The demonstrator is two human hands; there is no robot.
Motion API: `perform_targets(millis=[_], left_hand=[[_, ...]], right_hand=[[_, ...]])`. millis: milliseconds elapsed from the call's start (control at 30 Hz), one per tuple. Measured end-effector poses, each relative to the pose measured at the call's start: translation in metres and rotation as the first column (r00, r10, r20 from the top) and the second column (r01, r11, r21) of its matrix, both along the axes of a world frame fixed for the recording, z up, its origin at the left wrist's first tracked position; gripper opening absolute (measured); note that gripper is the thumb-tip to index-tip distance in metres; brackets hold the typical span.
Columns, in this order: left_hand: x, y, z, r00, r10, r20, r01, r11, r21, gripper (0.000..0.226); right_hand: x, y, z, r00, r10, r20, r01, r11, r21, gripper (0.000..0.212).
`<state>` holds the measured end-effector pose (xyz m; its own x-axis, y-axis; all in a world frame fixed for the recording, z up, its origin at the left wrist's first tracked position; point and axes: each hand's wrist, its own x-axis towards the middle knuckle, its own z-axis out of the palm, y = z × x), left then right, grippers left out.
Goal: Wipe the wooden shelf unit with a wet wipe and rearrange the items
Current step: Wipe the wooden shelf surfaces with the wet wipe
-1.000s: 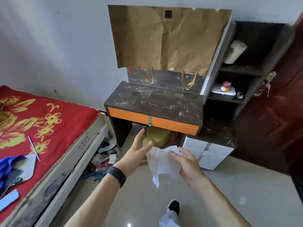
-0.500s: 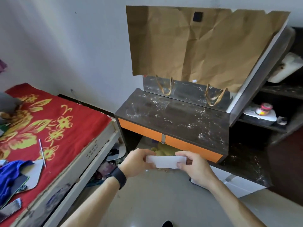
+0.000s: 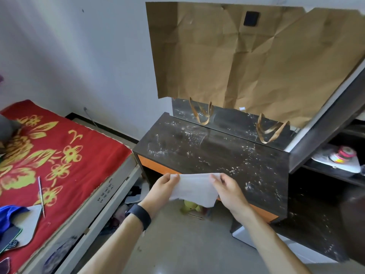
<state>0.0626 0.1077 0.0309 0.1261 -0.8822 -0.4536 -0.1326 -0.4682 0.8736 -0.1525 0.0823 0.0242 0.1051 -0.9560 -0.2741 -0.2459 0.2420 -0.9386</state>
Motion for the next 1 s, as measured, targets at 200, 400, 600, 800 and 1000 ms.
perform_targets(millis=[200, 400, 600, 800, 1000], left_hand=[[0.021, -0.034, -0.026, 0.983, 0.127, -0.134, -0.109, 0.986, 0.128, 0.06], [0.075, -0.081, -0.056, 0.921, -0.305, 0.241, 0.286, 0.952, 0.113, 0.055], [0.149, -0.144, -0.102, 0.795, -0.358, 0.489, 0.316, 0.933, 0.171, 0.024], [0.22, -0.198, -0.133, 0.941, -0.081, 0.328, 0.018, 0.981, 0.193, 0.016], [0.242, -0.23, -0.173, 0.944, 0.033, 0.329, -0.133, 0.949, 0.286, 0.029]], right_hand=[[0.033, -0.026, -0.041, 0.962, 0.005, 0.274, -0.077, 0.964, 0.254, 0.076], [0.08, -0.072, -0.062, 0.971, 0.178, -0.158, -0.155, 0.977, 0.144, 0.041], [0.155, -0.156, -0.077, 0.892, 0.184, -0.412, -0.181, 0.982, 0.048, 0.008], [0.25, -0.262, -0.085, 0.814, 0.337, -0.473, -0.292, 0.942, 0.169, 0.008], [0.339, -0.343, -0.118, 0.737, 0.462, -0.493, -0.438, 0.882, 0.173, 0.032]])
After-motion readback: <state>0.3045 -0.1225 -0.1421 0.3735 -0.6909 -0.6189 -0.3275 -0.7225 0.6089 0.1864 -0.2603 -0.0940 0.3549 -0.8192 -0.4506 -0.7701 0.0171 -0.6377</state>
